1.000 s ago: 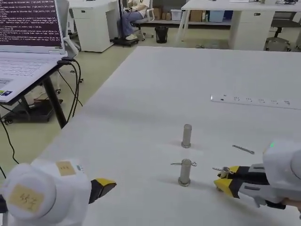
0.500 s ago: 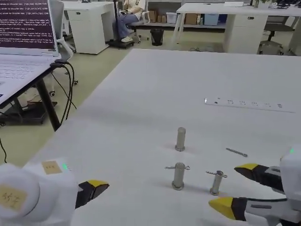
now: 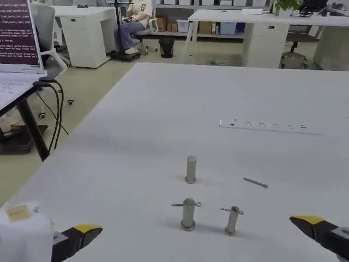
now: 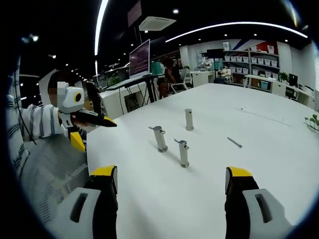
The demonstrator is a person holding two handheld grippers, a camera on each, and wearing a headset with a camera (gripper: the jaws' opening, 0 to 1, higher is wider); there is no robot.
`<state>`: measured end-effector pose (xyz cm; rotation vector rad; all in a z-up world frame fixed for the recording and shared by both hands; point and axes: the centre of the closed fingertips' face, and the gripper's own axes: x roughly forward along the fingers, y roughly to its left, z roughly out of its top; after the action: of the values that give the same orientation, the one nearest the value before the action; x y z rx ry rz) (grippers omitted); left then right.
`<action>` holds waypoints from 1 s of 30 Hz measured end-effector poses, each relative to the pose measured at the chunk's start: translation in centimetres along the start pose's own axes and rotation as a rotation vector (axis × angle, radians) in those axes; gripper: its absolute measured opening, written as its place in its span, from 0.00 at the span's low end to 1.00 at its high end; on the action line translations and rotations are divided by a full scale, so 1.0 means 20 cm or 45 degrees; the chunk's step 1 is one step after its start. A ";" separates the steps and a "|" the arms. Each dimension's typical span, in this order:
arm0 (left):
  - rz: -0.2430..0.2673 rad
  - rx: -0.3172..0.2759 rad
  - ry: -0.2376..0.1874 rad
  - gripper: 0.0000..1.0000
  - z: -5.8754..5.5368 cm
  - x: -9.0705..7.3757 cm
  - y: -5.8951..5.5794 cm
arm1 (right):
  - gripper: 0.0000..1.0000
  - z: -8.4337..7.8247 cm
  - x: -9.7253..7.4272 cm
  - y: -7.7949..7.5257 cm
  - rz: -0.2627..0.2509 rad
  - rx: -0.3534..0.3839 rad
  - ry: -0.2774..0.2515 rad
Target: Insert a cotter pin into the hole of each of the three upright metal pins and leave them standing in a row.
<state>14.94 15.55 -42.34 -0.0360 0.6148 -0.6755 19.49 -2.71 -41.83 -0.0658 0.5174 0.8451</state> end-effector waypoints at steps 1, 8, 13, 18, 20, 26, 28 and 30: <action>0.003 -0.003 -0.002 0.97 0.00 0.00 0.00 | 0.89 0.00 0.00 0.00 -0.004 0.004 0.002; 0.010 -0.031 -0.012 0.97 0.01 0.01 0.00 | 0.98 -0.03 -0.08 -0.03 -0.052 0.045 0.019; 0.010 -0.021 -0.007 0.97 0.04 0.03 -0.02 | 0.98 -0.05 -0.12 -0.06 -0.088 0.097 0.018; -0.003 -0.046 -0.029 0.96 0.08 0.05 -0.03 | 0.98 -0.11 -0.16 -0.09 -0.118 0.080 0.073; -0.003 -0.039 -0.031 0.96 0.10 0.06 -0.03 | 0.98 -0.13 -0.17 -0.09 -0.123 0.075 0.090; 0.010 0.009 -0.048 0.96 0.20 0.10 0.04 | 0.98 -0.14 -0.21 -0.10 -0.138 0.105 0.093; 0.019 0.035 -0.048 0.96 0.24 0.12 0.08 | 0.98 -0.13 -0.22 -0.10 -0.141 0.107 0.089; 0.023 0.060 -0.058 0.96 0.29 0.14 0.11 | 0.98 -0.12 -0.23 -0.11 -0.145 0.104 0.089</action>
<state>21.05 14.68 -39.47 -0.0021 0.5549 -0.6696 17.54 -7.98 -42.15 -0.0496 0.6074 0.7114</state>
